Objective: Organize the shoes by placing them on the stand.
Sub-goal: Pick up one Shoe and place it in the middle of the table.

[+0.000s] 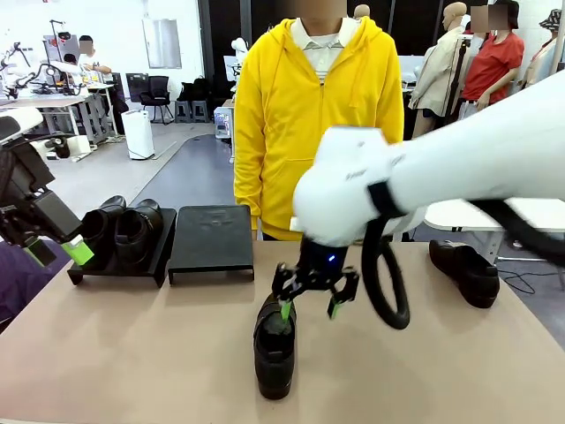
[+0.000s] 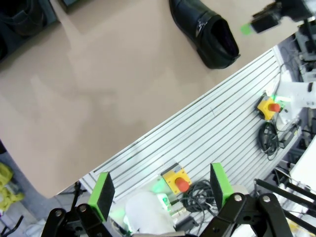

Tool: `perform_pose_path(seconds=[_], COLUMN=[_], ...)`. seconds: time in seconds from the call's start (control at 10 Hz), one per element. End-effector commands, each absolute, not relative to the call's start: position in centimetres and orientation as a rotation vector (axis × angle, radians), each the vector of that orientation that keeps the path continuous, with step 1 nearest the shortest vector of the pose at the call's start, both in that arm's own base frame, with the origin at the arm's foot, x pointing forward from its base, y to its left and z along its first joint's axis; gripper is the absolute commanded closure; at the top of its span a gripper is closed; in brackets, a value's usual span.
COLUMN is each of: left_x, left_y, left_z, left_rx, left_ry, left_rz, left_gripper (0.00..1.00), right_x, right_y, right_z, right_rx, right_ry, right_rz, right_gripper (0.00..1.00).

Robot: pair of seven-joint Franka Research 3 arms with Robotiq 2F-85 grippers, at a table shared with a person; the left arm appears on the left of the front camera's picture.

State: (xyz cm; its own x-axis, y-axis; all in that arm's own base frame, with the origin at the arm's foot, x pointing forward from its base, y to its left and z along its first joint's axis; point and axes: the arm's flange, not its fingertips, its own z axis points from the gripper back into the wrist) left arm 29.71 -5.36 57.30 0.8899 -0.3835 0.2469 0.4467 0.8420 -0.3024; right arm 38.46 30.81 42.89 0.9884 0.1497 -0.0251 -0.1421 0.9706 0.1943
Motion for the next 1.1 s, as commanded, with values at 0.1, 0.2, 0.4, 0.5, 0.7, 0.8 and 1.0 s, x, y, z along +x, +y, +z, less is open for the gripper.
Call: perform_pose_path(seconds=[0.1, 0.2, 0.4, 0.5, 0.7, 0.8, 1.0], left_x=[29.7, 29.7, 29.7, 29.7, 29.7, 29.7, 29.7], left_y=[-5.2, -5.2, -5.2, -5.2, -5.2, -5.2, -5.2], left_z=[57.3, 57.3, 57.3, 57.3, 57.3, 57.3, 57.3], left_rx=[-0.382, -0.382, -0.382, -0.382, -0.382, -0.382, -0.382], left_ry=[-0.186, -0.186, -0.186, -0.186, -0.186, -0.186, -0.186], left_rz=[-0.456, -0.456, -0.456, -0.456, -0.456, -0.456, -0.456], left_gripper=[0.0, 0.0, 0.0, 0.0, 0.0, 0.0, 0.0], right_x=[33.4, 32.0, 29.0, 27.6, 26.1, 26.4, 26.4], right_y=[17.0, 12.1, 4.1, 0.8, -2.7, -3.0, -4.6], right_z=[49.5, 50.6, 51.8, 52.1, 52.0, 51.7, 54.2], right_rx=[0.35, 0.381, 0.446, 0.498, 0.6, 0.63, 0.595], right_ry=[0.044, 0.032, -0.076, -0.137, -0.289, -0.358, -0.273], right_rz=[0.24, 0.273, 0.289, 0.276, 0.123, 0.088, 0.11], right_gripper=[0.0, 0.0, 0.0, 0.0, 0.0, 0.0, 0.0])
